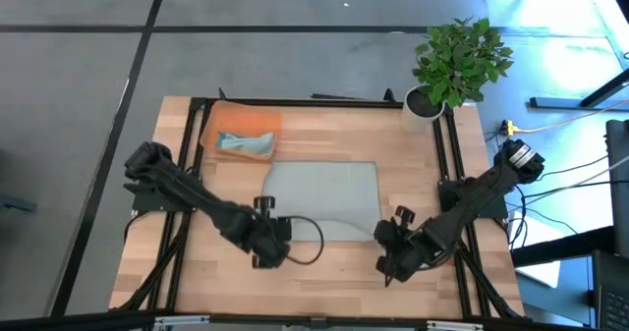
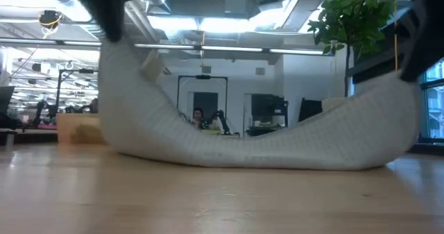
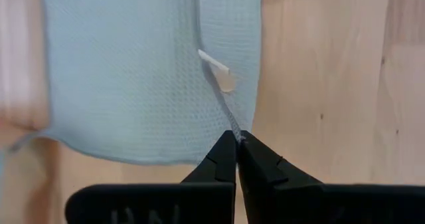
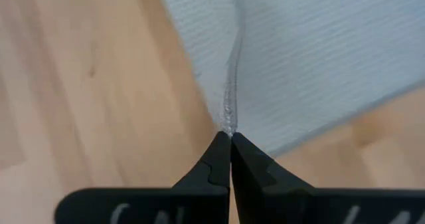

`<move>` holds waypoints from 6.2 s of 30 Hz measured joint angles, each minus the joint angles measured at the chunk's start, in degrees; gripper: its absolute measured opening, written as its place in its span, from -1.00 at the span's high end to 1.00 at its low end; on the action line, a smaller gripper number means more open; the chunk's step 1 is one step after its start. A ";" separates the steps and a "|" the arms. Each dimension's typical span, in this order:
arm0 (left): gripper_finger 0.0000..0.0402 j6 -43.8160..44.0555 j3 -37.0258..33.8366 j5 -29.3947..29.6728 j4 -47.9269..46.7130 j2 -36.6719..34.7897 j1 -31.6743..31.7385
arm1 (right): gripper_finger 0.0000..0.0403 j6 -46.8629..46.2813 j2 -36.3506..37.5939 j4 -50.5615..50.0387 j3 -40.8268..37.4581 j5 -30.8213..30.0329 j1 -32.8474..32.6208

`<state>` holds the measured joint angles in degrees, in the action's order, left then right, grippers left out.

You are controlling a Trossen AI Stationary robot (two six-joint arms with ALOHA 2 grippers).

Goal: Roll microfiber towels into tight, uniform cylinder then place into a basket
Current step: Fold the gray microfiber cloth

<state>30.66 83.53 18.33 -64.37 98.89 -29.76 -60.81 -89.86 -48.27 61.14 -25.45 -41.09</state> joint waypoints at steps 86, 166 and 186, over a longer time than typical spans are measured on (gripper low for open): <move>1.00 5.65 -18.67 14.40 3.64 4.17 29.55 | 0.56 20.84 0.00 14.18 -17.24 -14.88 42.02; 0.67 7.73 -24.95 0.11 39.10 3.82 7.32 | -0.08 18.11 0.10 29.78 -22.84 -0.44 37.37; 0.67 14.29 -23.56 14.11 26.63 0.37 4.99 | -0.08 22.29 0.94 29.24 -15.62 1.53 31.63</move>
<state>44.95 59.96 32.45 -37.74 99.26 -24.77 -38.52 -88.92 -19.03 45.52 -23.92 -9.45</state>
